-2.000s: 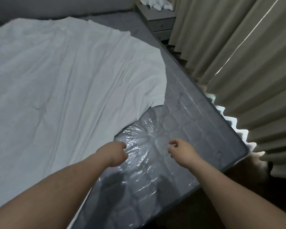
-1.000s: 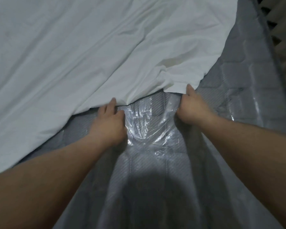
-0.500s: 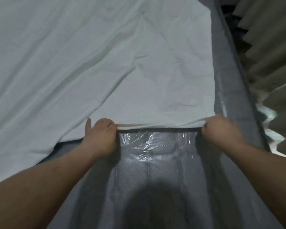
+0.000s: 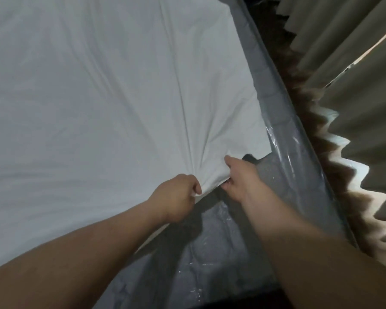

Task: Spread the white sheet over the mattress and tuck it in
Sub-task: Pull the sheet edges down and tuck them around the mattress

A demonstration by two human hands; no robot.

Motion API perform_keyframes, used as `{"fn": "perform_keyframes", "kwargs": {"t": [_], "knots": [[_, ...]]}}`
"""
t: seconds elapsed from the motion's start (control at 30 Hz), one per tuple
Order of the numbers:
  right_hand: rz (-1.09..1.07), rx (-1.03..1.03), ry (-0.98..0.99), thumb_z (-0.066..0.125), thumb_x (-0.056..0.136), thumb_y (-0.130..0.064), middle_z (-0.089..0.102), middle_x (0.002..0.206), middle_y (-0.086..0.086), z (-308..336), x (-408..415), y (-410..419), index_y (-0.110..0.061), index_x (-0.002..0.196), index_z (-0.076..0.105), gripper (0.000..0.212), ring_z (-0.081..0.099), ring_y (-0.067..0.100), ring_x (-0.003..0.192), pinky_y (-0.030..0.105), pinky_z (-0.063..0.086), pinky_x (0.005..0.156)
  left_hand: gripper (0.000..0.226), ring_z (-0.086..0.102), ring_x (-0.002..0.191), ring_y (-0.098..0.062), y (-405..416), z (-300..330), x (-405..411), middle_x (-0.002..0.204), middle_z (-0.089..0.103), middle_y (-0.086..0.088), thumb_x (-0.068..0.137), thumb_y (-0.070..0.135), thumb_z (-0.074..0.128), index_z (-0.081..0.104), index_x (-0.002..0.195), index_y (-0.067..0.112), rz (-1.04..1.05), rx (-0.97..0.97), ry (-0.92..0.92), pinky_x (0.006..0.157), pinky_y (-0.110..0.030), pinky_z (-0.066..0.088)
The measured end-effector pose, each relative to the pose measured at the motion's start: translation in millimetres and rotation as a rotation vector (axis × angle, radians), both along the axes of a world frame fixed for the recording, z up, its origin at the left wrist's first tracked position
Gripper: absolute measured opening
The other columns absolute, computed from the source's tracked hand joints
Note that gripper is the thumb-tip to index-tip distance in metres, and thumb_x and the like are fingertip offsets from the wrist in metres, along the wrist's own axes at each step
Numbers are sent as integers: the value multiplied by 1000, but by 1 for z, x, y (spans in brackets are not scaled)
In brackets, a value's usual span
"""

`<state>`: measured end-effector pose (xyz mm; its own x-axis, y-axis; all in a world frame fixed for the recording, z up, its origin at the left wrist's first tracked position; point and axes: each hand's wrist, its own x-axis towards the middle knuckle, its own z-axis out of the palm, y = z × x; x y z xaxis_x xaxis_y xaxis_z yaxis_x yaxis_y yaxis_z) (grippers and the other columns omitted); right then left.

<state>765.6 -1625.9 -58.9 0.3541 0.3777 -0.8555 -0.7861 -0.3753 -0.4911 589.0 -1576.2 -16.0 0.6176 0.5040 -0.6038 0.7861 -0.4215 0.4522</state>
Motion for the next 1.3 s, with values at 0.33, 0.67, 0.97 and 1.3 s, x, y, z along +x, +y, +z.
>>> {"fn": "perform_keyframes", "kwargs": {"t": [0.33, 0.67, 0.97, 1.3], "knots": [[-23, -492, -475, 55, 95, -27, 66, 125, 17, -39, 37, -142, -3, 131, 61, 43, 64, 36, 111, 46, 54, 99, 44, 53, 125, -24, -64, -21, -22, 140, 54, 1, 96, 22, 54, 50, 139, 25, -205, -37, 163, 100, -35, 46], [105, -308, -37, 56, 101, -50, 69, 122, 1, -49, -29, -185, -21, 130, 60, 41, 62, 22, 117, 44, 44, 104, 52, 48, 128, -32, -98, -85, -104, 149, 40, -4, 95, 34, 56, 46, 143, 19, -288, -34, 359, 103, -43, 48], [360, -447, -80, 50, 104, -36, 59, 65, 5, -93, -141, -140, -10, 95, 64, 31, 52, 14, 52, 25, 46, 51, 38, 37, 127, -30, -106, -110, -170, 148, 31, -2, 91, 24, 57, 48, 128, 20, -145, 59, 272, 88, -44, 48], [1749, -591, -186, 40, 104, -27, 75, 82, 23, -56, -155, -152, -9, 76, 66, 42, 63, 26, 60, 35, 51, 70, 46, 44, 127, -29, -78, -89, -260, 144, 43, -4, 97, 38, 56, 49, 138, 18, 141, -7, 303, 99, -46, 48]]}}
